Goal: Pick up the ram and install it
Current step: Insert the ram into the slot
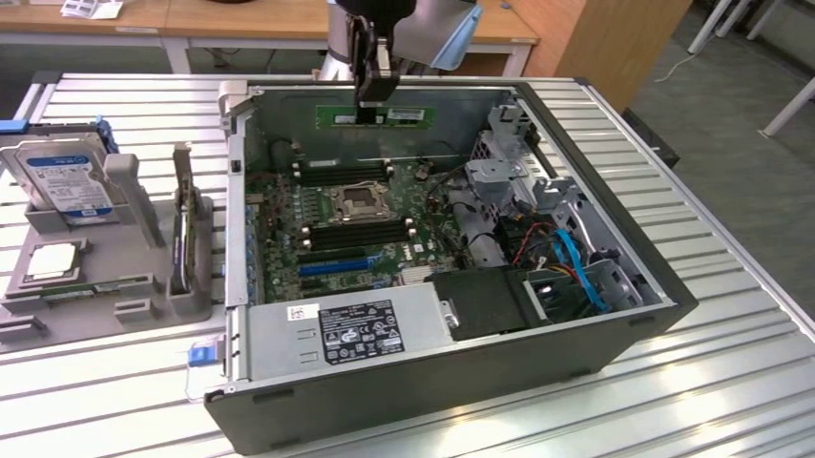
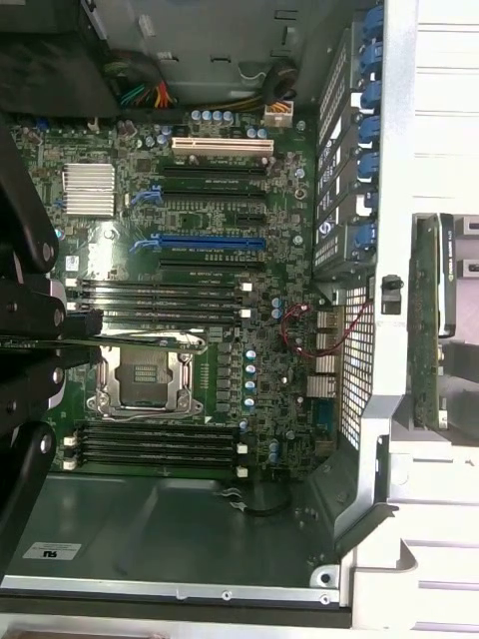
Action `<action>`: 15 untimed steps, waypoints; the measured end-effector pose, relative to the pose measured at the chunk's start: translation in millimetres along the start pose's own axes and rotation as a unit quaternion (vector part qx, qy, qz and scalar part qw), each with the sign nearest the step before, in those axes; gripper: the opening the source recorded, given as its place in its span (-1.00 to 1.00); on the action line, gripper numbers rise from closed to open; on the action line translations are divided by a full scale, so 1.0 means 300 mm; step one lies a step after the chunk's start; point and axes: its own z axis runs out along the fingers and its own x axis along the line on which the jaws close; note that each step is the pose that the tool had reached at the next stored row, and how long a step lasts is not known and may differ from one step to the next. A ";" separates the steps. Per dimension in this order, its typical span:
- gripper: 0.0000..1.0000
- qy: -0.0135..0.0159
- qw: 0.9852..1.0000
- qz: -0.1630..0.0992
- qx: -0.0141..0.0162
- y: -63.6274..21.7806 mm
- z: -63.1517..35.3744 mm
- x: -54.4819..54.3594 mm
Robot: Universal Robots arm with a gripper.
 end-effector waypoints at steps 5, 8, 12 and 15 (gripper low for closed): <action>-0.73 0.000 1.000 0.000 0.000 0.000 0.003 0.000; -0.73 0.000 1.000 0.000 0.000 0.000 0.021 0.000; -0.73 0.000 1.000 0.000 0.000 0.001 0.045 0.000; -0.73 0.000 1.000 0.001 0.000 0.005 0.063 0.000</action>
